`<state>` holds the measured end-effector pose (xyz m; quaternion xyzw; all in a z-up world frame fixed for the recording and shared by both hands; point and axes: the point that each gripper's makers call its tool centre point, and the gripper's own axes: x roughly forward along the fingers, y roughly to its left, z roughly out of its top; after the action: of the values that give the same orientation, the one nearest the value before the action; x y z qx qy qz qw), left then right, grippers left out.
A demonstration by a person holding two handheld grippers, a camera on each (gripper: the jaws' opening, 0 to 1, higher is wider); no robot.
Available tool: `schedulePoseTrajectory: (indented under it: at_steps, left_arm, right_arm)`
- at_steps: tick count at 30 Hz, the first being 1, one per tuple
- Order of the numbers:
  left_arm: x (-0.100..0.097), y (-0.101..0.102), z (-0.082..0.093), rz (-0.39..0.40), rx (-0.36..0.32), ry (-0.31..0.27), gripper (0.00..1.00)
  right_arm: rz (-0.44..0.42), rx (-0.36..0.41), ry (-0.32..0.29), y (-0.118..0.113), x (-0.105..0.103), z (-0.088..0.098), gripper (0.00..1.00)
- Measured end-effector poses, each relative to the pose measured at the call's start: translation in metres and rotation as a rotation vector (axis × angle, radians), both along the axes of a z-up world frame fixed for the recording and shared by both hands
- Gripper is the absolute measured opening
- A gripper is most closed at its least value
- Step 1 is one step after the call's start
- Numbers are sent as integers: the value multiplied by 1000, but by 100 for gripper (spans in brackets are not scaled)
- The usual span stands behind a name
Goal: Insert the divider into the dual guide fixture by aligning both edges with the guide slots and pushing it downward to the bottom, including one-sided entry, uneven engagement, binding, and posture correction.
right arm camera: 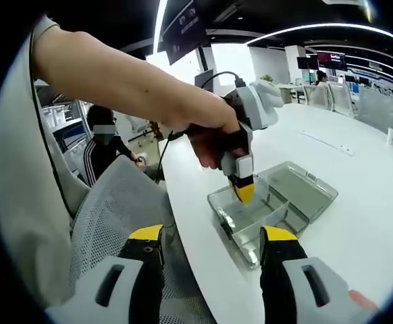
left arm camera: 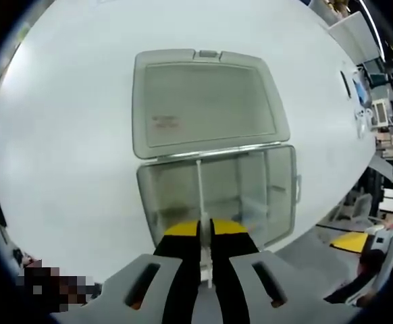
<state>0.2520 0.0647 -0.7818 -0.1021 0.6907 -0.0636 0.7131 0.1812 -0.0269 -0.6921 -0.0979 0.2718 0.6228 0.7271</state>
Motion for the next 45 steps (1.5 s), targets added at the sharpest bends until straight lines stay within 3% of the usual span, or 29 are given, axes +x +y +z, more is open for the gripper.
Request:
schedulePoseTrajectory:
  at_steps: [28, 45]
  left_arm:
    - [-1, 3, 5, 30, 0, -27, 1]
    - [1, -1, 5, 1, 27, -16, 1]
  right_arm:
    - [6, 8, 1, 3, -3, 0, 53]
    - [4, 7, 1, 2, -3, -1, 52]
